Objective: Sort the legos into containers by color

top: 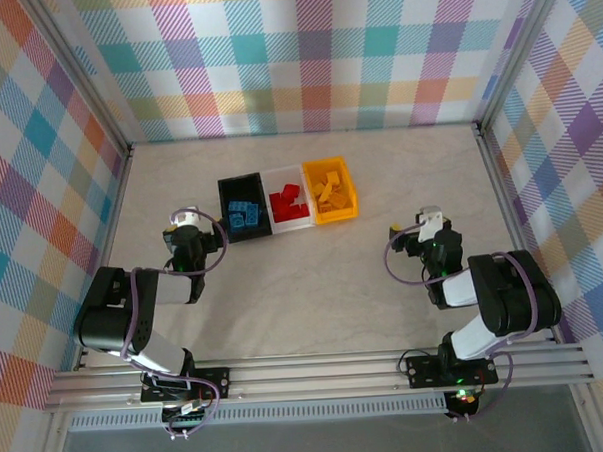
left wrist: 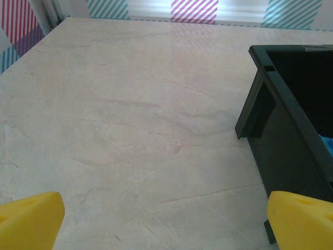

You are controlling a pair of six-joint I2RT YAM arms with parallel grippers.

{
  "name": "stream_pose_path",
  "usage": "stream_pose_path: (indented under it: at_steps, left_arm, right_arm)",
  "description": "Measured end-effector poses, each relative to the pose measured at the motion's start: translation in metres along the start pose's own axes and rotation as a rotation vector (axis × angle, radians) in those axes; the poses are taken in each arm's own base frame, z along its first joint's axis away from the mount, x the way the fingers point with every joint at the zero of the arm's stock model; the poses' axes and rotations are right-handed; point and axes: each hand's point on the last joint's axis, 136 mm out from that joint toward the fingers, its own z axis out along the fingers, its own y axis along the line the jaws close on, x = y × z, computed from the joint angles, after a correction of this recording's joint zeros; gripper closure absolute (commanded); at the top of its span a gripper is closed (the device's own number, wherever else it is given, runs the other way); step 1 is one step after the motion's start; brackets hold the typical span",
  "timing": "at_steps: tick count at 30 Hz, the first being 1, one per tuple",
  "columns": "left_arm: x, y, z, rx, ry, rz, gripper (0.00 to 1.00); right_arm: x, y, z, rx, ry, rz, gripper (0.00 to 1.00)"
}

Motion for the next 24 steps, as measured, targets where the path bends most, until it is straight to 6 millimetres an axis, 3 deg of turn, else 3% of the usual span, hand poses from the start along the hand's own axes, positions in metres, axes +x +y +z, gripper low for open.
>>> stream_pose_path:
  at_steps: [8, 24]
  left_arm:
    - [0.000, 0.000, 0.000, 0.000, 0.001, -0.002, 0.00]
    - [0.000, 0.000, 0.000, 0.000, 0.001, -0.002, 0.00]
  right_arm:
    - [-0.027, -0.012, 0.025, 0.034, 0.007, 0.034, 0.00]
    - [-0.009, -0.019, 0.025, 0.051, 0.091, 0.071, 0.00]
